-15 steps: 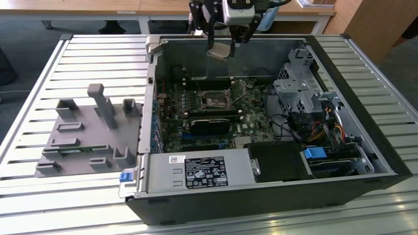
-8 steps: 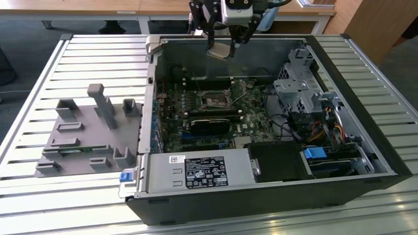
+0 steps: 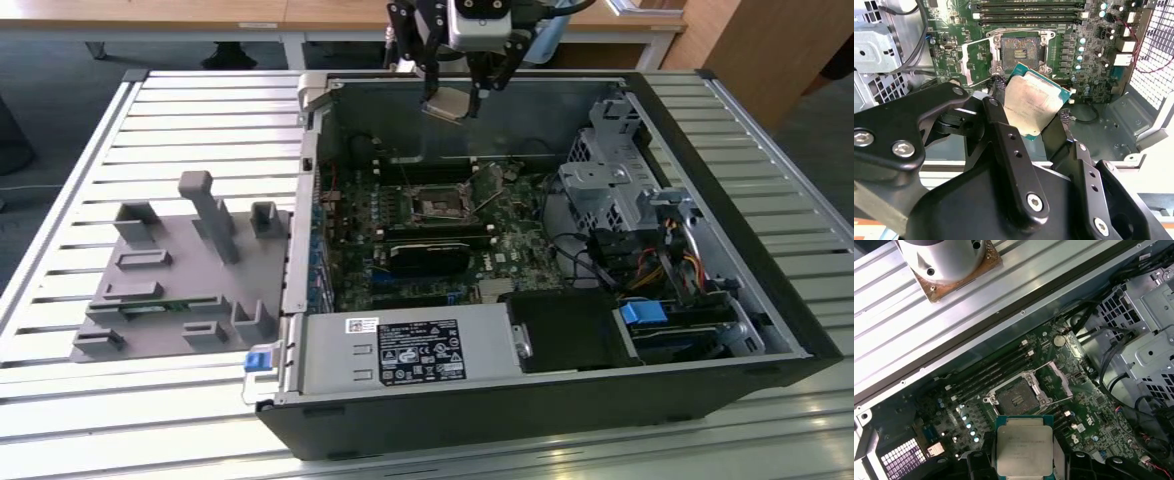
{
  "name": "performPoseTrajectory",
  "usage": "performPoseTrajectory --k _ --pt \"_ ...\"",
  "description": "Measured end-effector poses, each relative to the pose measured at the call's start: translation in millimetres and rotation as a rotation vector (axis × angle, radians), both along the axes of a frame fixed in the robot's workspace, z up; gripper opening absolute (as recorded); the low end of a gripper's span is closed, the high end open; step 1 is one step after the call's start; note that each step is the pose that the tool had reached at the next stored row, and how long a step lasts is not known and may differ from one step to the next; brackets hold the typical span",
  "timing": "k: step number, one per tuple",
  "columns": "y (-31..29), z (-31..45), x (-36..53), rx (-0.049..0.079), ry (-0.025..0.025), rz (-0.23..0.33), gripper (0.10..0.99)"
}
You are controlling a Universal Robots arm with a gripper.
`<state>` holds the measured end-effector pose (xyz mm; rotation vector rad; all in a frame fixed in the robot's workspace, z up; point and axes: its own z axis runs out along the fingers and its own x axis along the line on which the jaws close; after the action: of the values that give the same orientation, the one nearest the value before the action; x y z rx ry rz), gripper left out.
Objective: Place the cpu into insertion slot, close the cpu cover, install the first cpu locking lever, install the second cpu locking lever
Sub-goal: 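Place the cpu into insertion slot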
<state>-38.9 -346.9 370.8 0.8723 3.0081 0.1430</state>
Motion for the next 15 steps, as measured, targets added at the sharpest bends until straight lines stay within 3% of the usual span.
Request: performPoseTrajectory --k 15 --pt "0.0 -0.6 -0.5 0.0 0.0 -0.07 0.541"
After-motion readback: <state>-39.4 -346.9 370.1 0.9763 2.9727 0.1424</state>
